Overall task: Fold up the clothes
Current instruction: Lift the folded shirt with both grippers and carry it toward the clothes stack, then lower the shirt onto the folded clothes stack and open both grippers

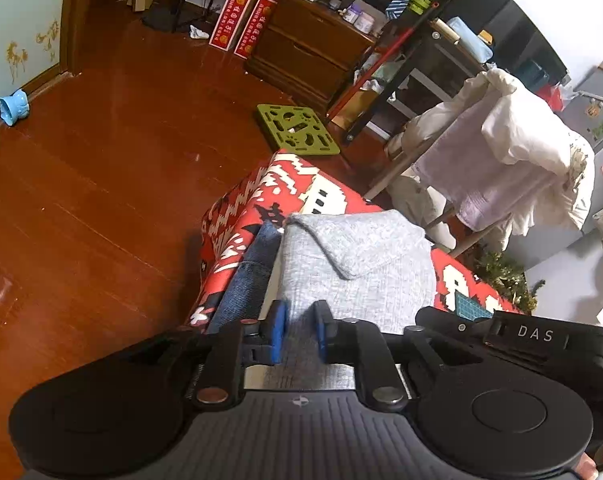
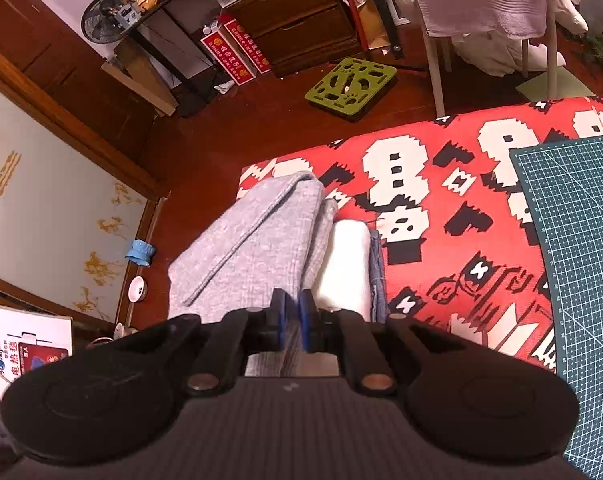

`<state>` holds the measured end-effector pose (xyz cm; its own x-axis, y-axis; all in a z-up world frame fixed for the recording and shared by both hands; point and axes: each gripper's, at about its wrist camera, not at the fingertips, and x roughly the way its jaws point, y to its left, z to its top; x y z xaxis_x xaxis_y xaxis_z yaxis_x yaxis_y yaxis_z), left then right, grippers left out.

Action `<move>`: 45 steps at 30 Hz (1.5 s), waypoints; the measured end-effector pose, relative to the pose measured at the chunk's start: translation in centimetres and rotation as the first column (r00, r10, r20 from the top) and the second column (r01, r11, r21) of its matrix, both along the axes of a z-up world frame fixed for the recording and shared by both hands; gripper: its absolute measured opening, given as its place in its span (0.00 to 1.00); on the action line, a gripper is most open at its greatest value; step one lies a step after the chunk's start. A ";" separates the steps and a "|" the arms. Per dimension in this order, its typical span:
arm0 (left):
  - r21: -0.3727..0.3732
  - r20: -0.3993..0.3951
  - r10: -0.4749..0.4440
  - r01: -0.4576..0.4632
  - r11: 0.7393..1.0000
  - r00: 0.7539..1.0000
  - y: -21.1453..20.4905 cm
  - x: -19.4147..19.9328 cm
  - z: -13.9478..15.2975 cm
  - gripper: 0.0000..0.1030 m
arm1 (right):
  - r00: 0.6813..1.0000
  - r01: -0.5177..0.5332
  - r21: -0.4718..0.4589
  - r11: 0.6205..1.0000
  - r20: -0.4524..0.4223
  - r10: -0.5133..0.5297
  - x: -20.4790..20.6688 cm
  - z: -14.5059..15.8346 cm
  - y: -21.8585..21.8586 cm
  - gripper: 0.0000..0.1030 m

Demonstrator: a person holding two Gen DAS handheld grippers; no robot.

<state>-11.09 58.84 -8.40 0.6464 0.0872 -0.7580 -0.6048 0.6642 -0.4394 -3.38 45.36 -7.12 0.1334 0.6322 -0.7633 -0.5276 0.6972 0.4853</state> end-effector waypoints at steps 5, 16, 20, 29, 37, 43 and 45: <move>0.004 0.013 0.026 -0.027 1.000 1.000 0.3 -1.7 0.6 0.28 | 1.000 0.011 0.026 1.000 0.008 -0.011 0.2 0.7 -1.5 0.21; 0.127 0.067 -0.117 0.107 0.986 0.991 -5.9 -3.8 2.7 0.03 | 0.990 -0.140 0.089 0.986 0.028 0.138 -3.9 1.8 -2.7 0.01; 0.133 0.013 -0.136 0.133 0.982 0.991 -6.9 -3.5 1.2 0.03 | 0.986 -0.167 0.054 0.985 0.022 0.166 -4.9 0.0 -2.5 0.01; 0.130 -0.004 -0.145 0.144 0.981 0.989 -7.8 -6.5 0.2 0.02 | 0.977 -0.214 0.052 0.975 0.022 0.213 -6.1 -1.0 -5.2 0.02; 0.194 -0.013 -0.159 0.158 0.968 0.987 -11.3 -8.9 1.9 0.02 | 0.959 -0.270 0.068 0.960 0.106 0.262 -9.3 2.3 -10.2 0.06; 0.244 -0.003 -0.133 0.130 0.961 0.991 -15.5 -12.0 3.9 0.05 | 0.933 -0.301 0.025 0.953 0.213 0.289 -13.0 5.1 -15.1 0.10; 0.265 -0.002 -0.120 0.116 0.957 0.993 -17.1 -13.1 4.5 0.17 | 0.922 -0.304 0.002 0.953 0.251 0.294 -14.2 5.9 -17.0 0.16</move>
